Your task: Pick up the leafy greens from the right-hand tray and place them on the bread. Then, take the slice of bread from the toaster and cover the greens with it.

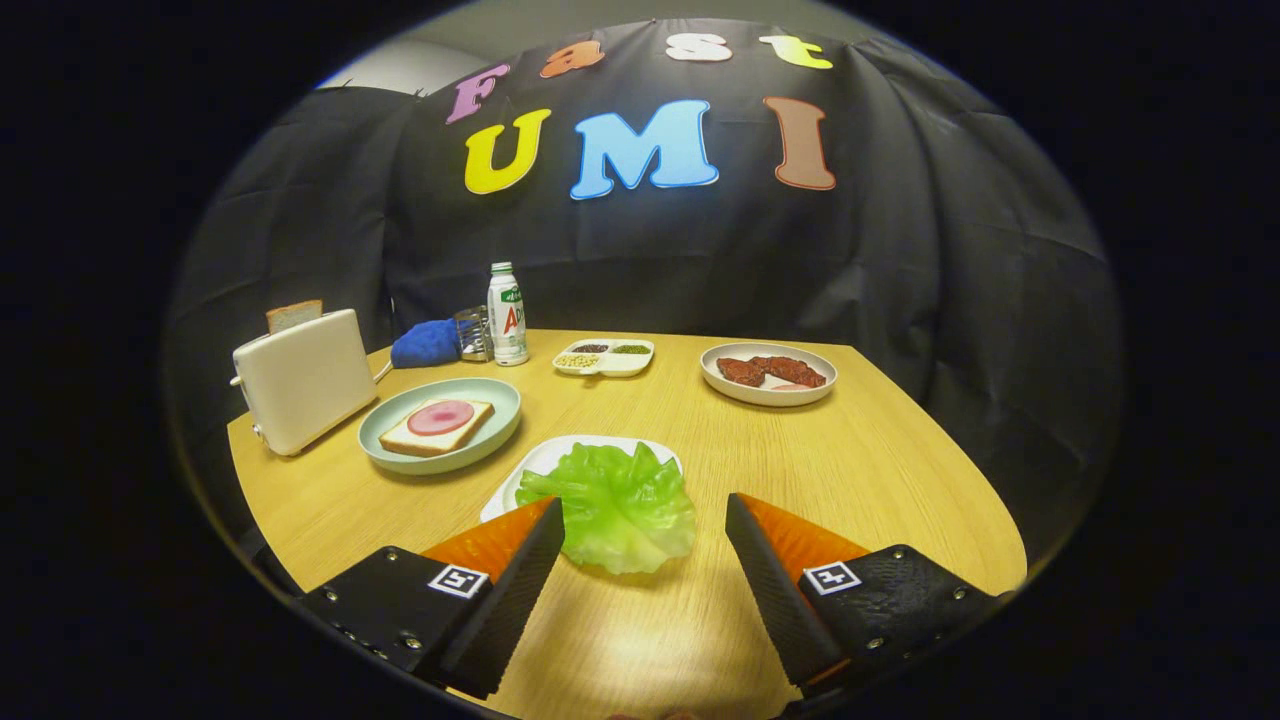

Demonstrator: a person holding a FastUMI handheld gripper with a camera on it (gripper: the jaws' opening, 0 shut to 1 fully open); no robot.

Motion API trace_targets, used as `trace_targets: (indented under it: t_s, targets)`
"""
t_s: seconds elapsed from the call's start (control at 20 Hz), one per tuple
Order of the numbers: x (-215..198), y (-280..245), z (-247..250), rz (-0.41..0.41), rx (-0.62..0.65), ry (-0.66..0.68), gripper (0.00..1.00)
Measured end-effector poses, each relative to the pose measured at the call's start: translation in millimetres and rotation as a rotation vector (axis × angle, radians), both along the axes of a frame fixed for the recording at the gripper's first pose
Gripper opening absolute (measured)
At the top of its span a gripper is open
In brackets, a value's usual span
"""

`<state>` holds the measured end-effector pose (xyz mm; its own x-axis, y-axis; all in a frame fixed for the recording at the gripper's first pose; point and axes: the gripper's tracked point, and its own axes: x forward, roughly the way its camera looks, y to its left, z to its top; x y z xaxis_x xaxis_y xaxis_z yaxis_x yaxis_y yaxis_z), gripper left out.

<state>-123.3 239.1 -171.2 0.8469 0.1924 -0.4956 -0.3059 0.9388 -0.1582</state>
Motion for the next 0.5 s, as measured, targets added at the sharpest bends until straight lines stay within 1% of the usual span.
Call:
trace_targets:
  t_s: [0.25, 0.35, 0.45, 0.5]
  targets:
    - [5, -4, -17, -0.012, -0.018, 0.076, 0.99]
    - [5, -7, -22, -0.021, -0.025, 0.106, 0.87]
    - [3, -11, -25, -0.03, -0.036, 0.138, 0.78]
    - [3, -10, -30, -0.025, -0.034, 0.15, 0.7]
